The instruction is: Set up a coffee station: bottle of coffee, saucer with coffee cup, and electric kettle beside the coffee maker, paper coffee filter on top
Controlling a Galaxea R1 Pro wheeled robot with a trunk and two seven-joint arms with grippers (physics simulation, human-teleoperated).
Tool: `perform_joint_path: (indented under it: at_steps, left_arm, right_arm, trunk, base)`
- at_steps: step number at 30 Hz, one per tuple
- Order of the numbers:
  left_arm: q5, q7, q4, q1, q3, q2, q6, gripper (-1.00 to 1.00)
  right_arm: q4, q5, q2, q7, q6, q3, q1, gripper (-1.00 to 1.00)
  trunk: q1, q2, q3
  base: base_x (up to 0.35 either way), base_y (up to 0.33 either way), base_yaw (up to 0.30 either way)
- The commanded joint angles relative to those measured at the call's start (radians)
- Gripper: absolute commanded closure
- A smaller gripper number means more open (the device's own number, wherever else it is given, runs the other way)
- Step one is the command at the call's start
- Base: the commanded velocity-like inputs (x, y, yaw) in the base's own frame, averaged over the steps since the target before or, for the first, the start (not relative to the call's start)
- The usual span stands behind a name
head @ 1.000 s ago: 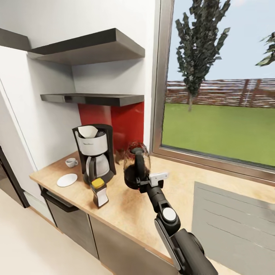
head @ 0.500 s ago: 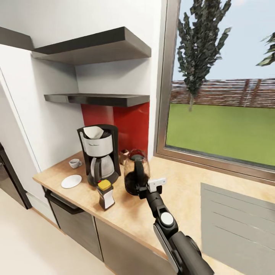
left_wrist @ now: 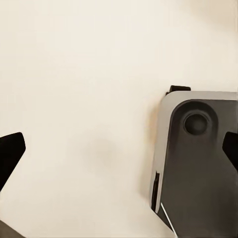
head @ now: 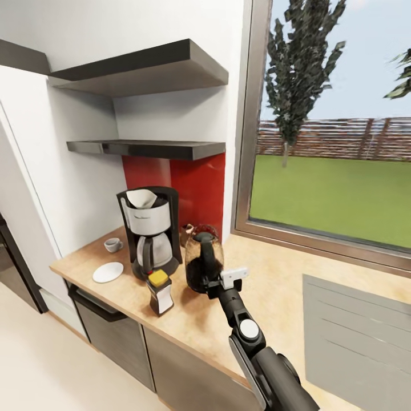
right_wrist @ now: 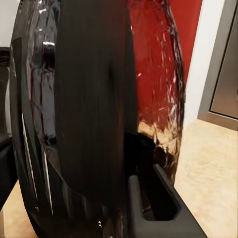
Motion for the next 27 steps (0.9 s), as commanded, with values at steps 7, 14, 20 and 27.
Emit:
perform_joint_path:
  at_steps: [7,14,20,27]
  left_arm:
    - [-0.011,0.004,0.003,-0.001,0.006,-0.001,-0.005,-1.0]
    - [-0.011,0.004,0.003,-0.001,0.006,-0.001,-0.005,-1.0]
    - [-0.011,0.004,0.003,-0.001,0.006,-0.001,-0.004,-1.0]
    - [-0.011,0.004,0.003,-0.001,0.007,-0.001,-0.004,-1.0]
  right_arm:
    - [0.008,0.004,-0.002,-0.007,0.005,0.002,-0.001,1.0]
    - [0.022,0.003,-0.002,-0.007,0.005,0.003,-0.001,1.0]
    - [0.027,0.003,-0.002,-0.007,0.005,0.003,-0.001,1.0]
    - [0.027,0.003,-0.002,-0.007,0.005,0.003,-0.001,1.0]
  trunk:
    - [0.001,-0.001,0.0]
    - [0.001,-0.001,0.0]
    - [0.001,-0.001,0.0]
    - [0.001,-0.001,0.0]
  base:
    - [0.164,0.062,0.0]
    - [0.008,0.002,0.0]
    - [0.0,0.0,0.0]
    - [0.0,0.068,0.0]
